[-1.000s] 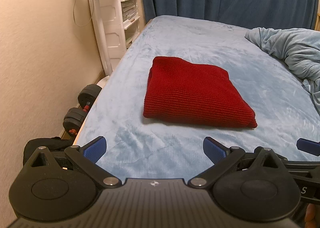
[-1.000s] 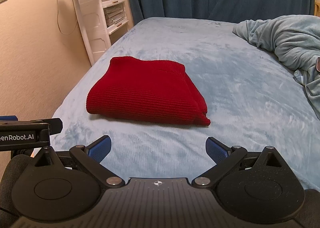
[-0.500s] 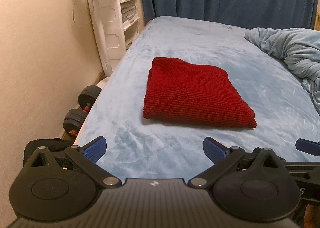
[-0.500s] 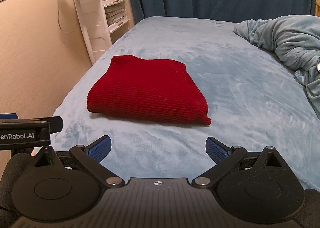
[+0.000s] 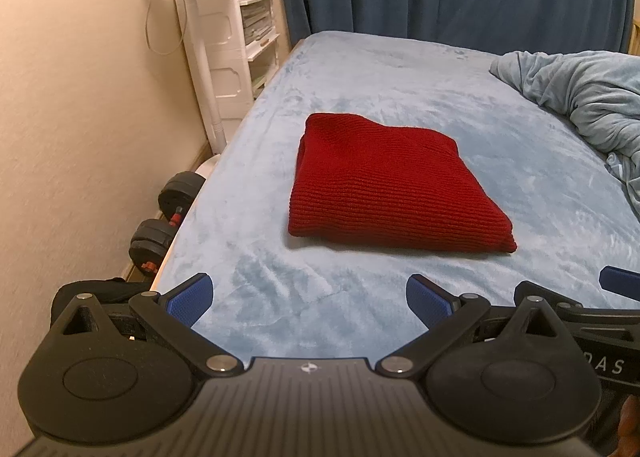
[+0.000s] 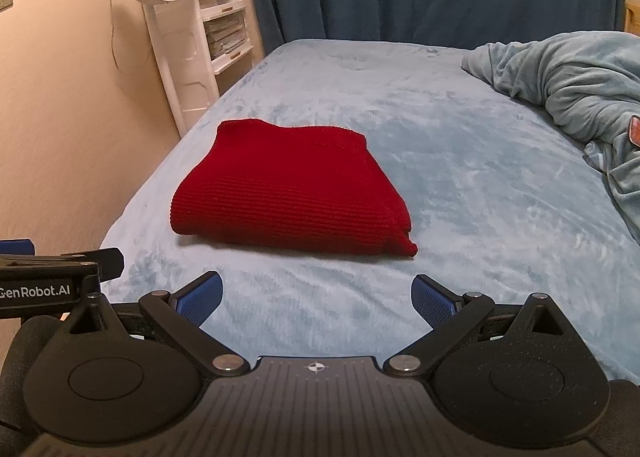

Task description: Fold small clothes

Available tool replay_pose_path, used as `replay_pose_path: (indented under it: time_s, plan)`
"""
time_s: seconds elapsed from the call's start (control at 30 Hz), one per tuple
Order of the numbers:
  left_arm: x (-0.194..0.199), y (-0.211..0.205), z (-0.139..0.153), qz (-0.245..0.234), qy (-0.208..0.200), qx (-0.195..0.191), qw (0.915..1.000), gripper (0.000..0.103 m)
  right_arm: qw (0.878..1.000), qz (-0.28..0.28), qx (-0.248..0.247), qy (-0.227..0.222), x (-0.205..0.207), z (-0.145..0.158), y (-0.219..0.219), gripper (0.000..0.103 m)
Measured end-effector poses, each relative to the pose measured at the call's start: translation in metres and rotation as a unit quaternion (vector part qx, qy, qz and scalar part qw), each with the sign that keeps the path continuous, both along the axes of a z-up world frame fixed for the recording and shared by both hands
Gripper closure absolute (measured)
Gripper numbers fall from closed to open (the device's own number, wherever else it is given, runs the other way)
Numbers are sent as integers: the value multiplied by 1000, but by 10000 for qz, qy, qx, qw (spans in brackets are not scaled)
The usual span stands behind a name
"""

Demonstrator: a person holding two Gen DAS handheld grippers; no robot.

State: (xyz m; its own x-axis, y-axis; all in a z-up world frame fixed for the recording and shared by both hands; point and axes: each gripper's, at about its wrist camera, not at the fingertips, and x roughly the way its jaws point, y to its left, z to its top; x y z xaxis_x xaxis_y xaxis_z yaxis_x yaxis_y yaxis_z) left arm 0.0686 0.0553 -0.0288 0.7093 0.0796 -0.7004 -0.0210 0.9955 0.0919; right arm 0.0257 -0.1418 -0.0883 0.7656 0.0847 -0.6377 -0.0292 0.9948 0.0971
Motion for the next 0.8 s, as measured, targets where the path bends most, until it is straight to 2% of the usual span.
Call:
replay_pose_path:
  time_s: [0.8]
  plan:
    - [2, -4, -4, 39, 59, 80, 9999, 0, 10000, 94, -5, 19, 0, -1, 2, 3]
